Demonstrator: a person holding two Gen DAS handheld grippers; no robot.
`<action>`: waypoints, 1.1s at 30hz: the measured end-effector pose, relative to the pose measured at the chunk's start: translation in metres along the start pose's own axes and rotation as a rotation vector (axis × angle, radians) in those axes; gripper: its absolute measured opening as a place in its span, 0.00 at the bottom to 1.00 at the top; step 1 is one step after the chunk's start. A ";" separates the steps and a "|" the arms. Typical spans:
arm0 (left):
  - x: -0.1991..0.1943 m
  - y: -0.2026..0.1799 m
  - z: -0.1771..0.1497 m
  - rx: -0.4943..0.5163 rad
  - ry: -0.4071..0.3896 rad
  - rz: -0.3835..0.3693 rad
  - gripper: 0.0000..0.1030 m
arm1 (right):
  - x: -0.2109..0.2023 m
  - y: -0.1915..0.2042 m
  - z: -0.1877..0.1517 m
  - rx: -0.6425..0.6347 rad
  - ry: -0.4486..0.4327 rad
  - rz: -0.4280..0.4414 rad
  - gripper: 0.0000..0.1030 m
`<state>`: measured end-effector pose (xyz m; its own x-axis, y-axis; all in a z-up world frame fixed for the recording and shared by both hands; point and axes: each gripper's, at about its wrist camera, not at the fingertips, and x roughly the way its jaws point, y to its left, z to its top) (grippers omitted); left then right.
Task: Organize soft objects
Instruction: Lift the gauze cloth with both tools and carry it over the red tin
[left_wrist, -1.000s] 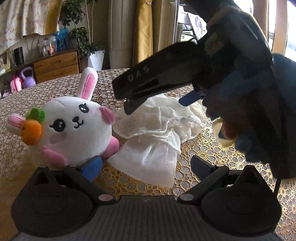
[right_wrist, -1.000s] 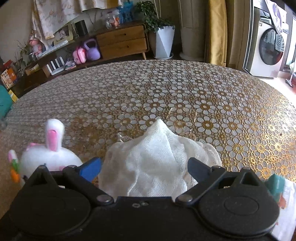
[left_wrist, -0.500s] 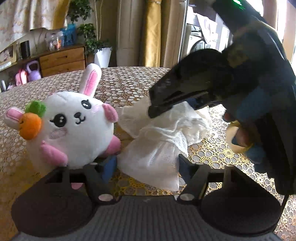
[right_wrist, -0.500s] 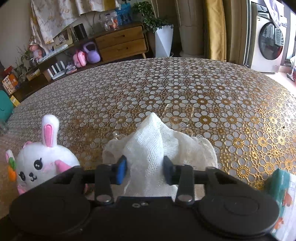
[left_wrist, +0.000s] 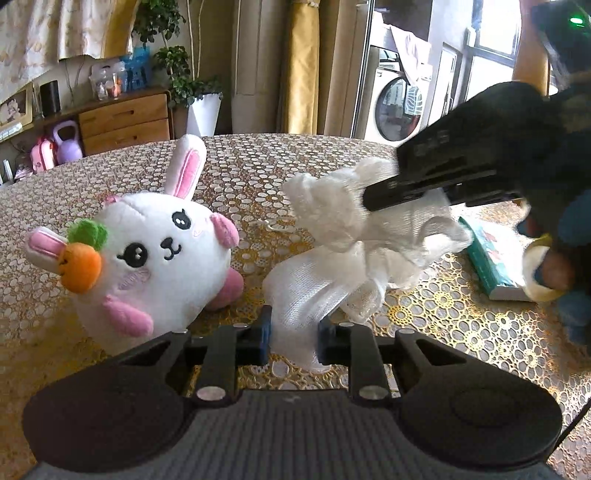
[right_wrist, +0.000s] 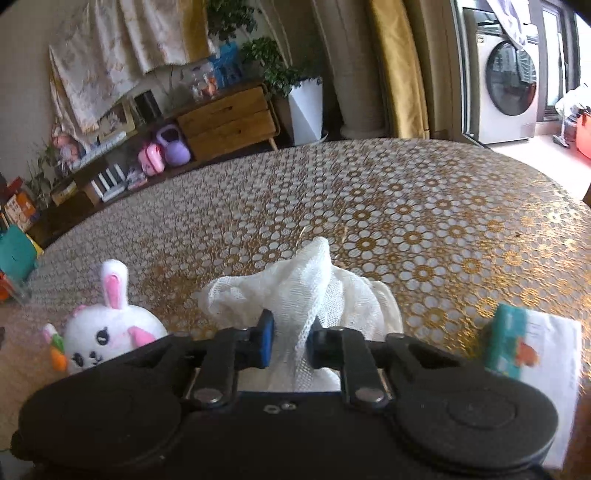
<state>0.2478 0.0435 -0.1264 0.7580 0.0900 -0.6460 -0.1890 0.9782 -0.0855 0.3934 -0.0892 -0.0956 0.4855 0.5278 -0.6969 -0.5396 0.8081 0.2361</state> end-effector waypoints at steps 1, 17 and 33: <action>-0.003 -0.001 0.000 0.001 -0.002 0.003 0.21 | -0.004 0.002 0.000 0.005 -0.010 0.003 0.09; -0.057 -0.010 0.008 0.030 -0.029 -0.008 0.21 | -0.119 0.025 -0.012 -0.037 -0.164 -0.046 0.03; -0.136 -0.050 0.025 0.122 -0.081 -0.143 0.21 | -0.232 0.031 -0.045 -0.078 -0.234 -0.051 0.04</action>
<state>0.1696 -0.0129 -0.0148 0.8205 -0.0411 -0.5702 -0.0026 0.9971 -0.0756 0.2335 -0.1982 0.0430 0.6543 0.5405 -0.5289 -0.5577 0.8172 0.1452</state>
